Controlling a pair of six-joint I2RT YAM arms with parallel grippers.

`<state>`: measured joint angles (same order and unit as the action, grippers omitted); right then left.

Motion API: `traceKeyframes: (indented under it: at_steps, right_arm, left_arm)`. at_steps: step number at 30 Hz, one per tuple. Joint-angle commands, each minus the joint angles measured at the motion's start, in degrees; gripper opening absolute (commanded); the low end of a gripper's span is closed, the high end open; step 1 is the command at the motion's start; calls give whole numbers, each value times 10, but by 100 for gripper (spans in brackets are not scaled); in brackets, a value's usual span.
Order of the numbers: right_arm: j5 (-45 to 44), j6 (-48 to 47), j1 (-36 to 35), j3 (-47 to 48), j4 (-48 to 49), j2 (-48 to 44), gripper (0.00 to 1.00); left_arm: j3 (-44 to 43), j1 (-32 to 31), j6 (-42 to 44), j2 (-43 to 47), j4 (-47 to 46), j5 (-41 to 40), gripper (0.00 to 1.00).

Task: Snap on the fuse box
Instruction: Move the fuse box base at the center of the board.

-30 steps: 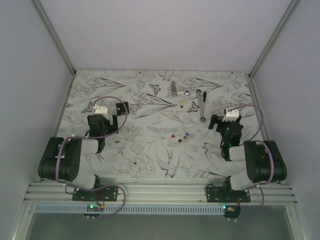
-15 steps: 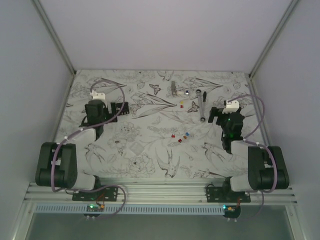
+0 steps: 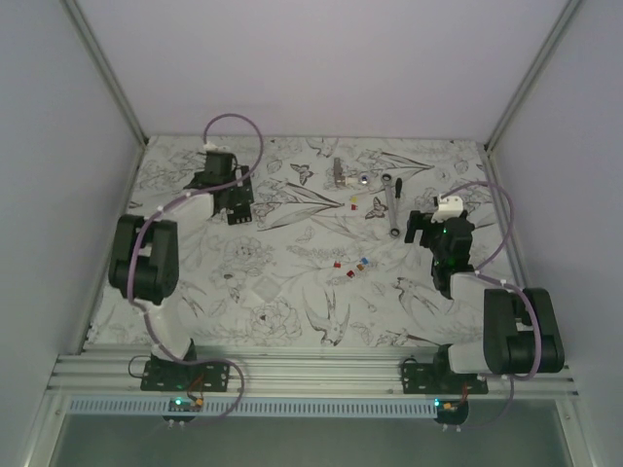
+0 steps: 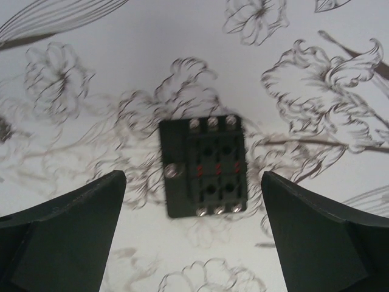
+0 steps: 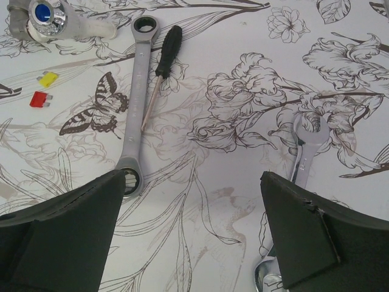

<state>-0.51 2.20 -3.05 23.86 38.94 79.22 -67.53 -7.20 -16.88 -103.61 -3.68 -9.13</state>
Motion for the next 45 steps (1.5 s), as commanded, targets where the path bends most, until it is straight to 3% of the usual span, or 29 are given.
traceKeyframes:
  at_steps: [1,9,22,34,41,45]
  right_arm:
    - [2,5,-5,24,-13,2,100]
    - [2,6,-5,29,-20,5,99]
    - [26,19,-5,24,-30,-17,100]
    - [54,75,-34,25,-192,-185,100]
    - [96,117,-79,19,-257,-230,100]
    - [87,121,-124,25,-285,-231,100]
  left_arm:
    - [-95,-33,-5,-72,94,-64,98]
    - [-132,-41,-38,-134,110,-66,87]
    - [-144,-86,-41,-150,135,-37,55]
    - [-82,-235,-136,-90,194,-74,56]
    - [-55,-315,-226,-80,232,-119,57]
    - [-49,-344,-258,-73,235,-133,67]
